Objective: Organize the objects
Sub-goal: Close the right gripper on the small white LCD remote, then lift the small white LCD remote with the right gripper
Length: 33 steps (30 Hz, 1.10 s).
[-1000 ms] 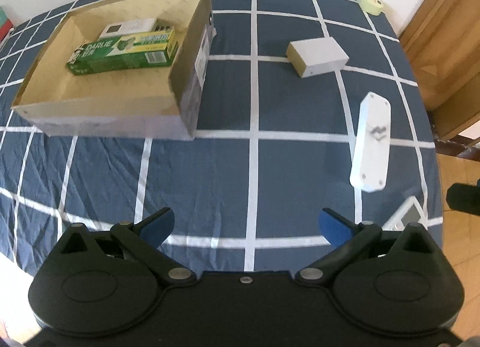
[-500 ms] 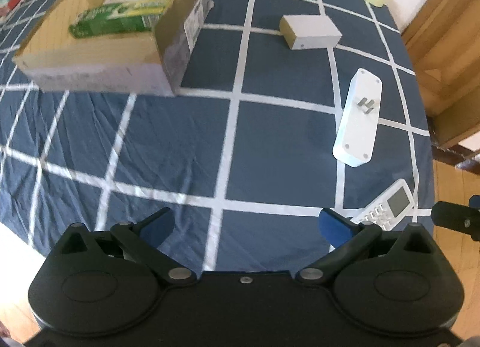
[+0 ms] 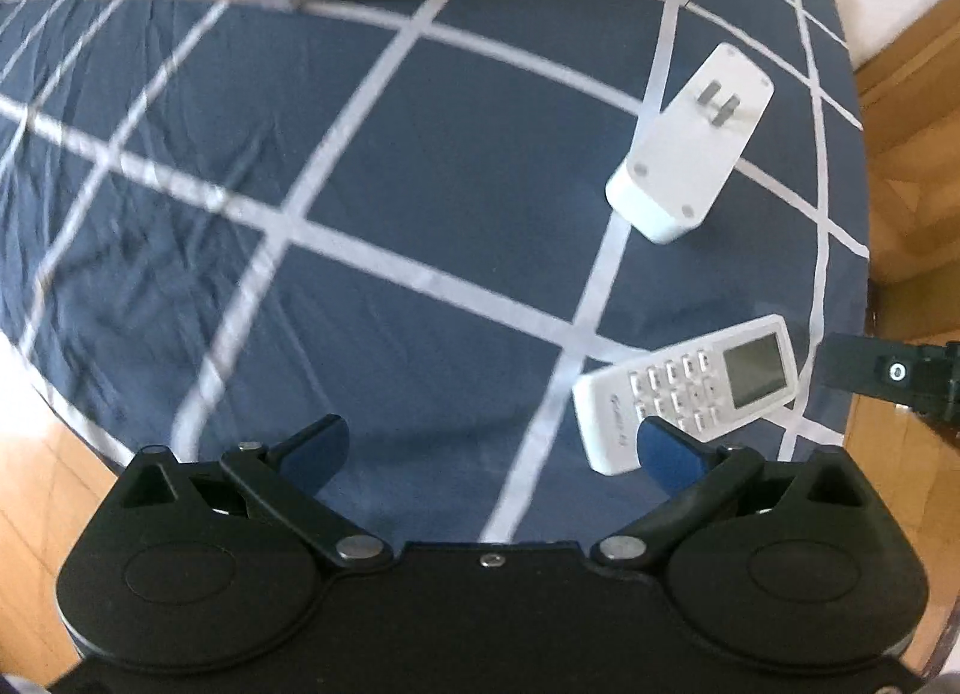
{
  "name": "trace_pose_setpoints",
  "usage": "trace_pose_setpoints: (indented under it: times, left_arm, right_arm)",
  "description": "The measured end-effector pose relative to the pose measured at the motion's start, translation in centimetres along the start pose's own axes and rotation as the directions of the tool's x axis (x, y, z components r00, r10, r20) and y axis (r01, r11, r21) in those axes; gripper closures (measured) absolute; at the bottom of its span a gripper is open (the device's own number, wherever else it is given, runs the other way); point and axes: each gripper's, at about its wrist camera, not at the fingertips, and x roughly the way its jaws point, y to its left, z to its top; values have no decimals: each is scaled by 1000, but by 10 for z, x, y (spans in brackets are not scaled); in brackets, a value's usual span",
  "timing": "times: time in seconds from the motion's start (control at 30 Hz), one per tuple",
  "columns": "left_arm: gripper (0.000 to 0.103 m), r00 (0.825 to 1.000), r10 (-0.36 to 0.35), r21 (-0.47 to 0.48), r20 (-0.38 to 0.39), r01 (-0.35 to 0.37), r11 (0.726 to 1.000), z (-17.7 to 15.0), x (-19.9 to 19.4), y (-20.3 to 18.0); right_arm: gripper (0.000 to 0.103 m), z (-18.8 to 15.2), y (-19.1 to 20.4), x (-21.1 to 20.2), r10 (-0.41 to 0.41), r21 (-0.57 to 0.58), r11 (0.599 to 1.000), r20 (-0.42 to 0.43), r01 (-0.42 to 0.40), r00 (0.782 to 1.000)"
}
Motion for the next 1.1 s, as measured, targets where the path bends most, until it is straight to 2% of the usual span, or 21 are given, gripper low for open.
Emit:
trace_pose_setpoints:
  times: [0.2, 0.57, 0.73, 0.9, 1.0, 1.1]
  left_arm:
    - [0, 1000, -25, -83, -18, 24, 996, -13, 18, -12]
    - [0, 997, -62, -139, -48, 55, 989, -12, 41, -26]
    - [0, 997, -61, -144, -43, 54, 988, -9, 42, -32]
    - [0, 997, -56, -150, -55, 48, 987, -7, 44, -37]
    - [3, 996, -62, -158, -60, 52, 986, -6, 44, -40]
    - [8, 996, -60, -162, -60, 50, 986, -3, 45, -42]
  right_arm:
    - [0, 6, 0, 24, 23, -74, 997, -55, -27, 998]
    - [3, 17, 2, 58, 49, -145, 987, -130, -68, 990]
    - [15, 21, 3, 66, 56, -182, 980, -155, -84, 986]
    - [20, 24, 4, 68, 66, -220, 970, -177, -105, 982]
    - [28, 25, 3, 70, 67, -230, 967, -194, -112, 979]
    - [31, 25, 4, 71, 78, -238, 963, -208, -127, 975]
